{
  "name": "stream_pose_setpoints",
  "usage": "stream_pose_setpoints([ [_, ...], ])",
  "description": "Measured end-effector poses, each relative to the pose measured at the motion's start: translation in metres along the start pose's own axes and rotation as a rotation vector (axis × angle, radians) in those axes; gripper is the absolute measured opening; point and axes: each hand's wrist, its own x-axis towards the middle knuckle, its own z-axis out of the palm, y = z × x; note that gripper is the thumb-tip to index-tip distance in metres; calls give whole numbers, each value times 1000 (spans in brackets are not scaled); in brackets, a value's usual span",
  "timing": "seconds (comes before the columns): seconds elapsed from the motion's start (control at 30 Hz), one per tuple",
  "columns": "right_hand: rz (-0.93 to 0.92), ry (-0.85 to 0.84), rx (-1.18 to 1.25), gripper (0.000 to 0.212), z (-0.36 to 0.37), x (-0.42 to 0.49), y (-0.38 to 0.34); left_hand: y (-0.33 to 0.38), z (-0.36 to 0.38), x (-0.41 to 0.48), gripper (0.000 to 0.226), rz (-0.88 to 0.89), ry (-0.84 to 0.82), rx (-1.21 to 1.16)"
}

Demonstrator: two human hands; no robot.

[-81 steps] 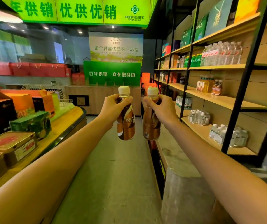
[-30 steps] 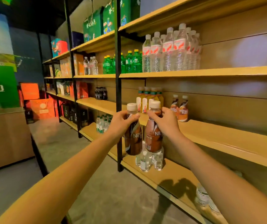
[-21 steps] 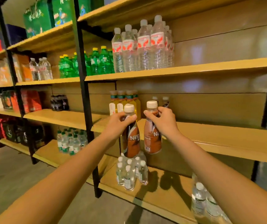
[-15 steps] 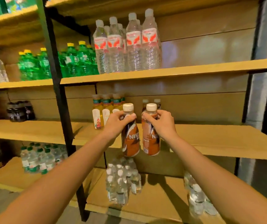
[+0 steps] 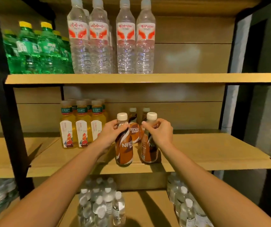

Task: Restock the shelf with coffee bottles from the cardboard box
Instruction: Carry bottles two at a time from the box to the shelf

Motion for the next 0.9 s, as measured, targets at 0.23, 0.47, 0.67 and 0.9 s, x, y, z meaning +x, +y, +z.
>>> stream_pose_setpoints([
  [0.23,67,57,-38,33,21,32,16,-12,15,34,38,0,-82,-20],
  [0.47,77,81,-108,42,41,42,24,-22,18,57,34,-87,-195,-194],
  [0.67,121,-148,42,49,29,33,35,-30,21,49,58,-86,-140,-298],
  [0.9,59,-404,-47,72,12,8,73,-72,35,10,76,-59,168,123],
])
